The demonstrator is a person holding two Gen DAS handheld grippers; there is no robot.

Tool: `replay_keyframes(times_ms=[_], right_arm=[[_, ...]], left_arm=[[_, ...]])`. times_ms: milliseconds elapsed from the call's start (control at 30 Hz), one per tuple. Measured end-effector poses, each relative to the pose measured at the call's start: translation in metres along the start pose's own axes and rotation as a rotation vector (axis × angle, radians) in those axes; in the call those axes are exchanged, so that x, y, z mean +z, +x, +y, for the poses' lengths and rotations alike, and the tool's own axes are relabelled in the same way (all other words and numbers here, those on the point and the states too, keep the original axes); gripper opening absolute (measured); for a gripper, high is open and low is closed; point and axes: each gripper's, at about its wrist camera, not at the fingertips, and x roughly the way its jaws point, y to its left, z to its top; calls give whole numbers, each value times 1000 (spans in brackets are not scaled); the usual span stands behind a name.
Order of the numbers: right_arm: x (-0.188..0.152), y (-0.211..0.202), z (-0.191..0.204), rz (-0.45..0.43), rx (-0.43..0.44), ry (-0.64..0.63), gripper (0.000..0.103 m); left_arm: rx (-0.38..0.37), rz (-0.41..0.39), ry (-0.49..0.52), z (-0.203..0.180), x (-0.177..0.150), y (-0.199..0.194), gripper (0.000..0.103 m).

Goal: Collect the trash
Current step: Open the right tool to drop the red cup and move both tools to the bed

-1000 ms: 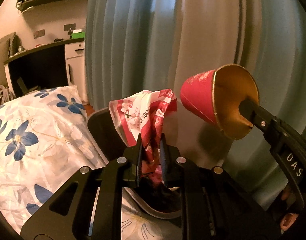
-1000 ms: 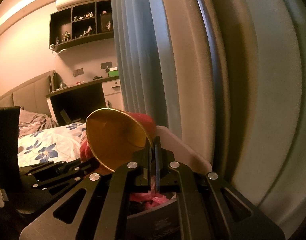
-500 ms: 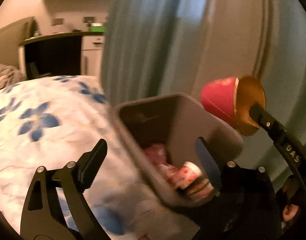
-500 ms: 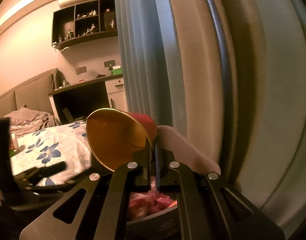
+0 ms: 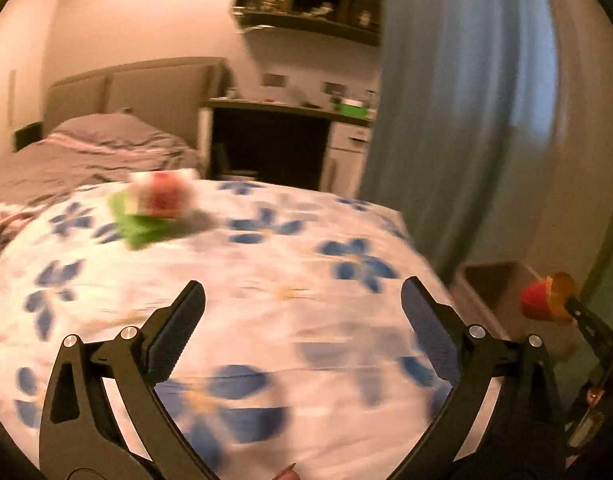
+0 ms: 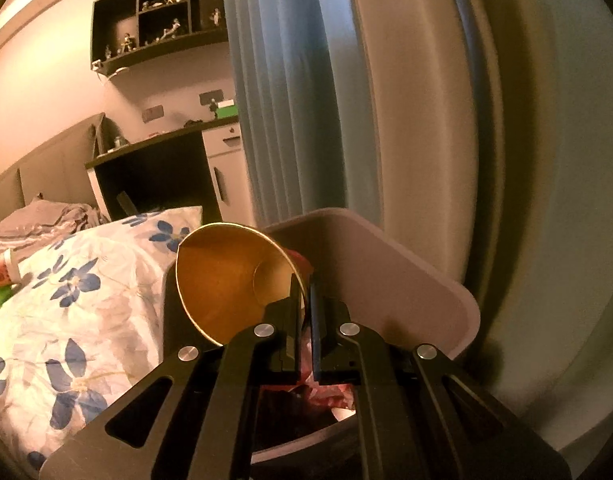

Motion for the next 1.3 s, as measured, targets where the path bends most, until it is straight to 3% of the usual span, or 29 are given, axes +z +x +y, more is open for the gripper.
replay_keyframes(times_ms=[67,200,267,533,900,1100,1200,1300], right_arm=[[0,2,-1,9,-4,2,8],[1,-4,2,-7,-10,15,41],[4,-10,9,-21,-3,9,42],[12,-37,53,-79,113,-10,74],[18,-50,171,-83,433,-101,87],[23,-55,237,-89,556,-176,89],[27,-52,266,-77,613,-203,98],[29,-49,291,-65,655,-230,98]], left_arm=[[38,-10,-20,17,1,-8,97],[104,-29,-64,48,2,-21,97],[124,-32,-78,58,4,-24,97],[216,-35,-123,96,7,-30,97],[295,-23,-190,152,14,-40,97],[321,-24,-211,180,23,-36,97],[340,-30,-220,191,28,-35,97],[350,-31,-239,204,33,-33,97]])
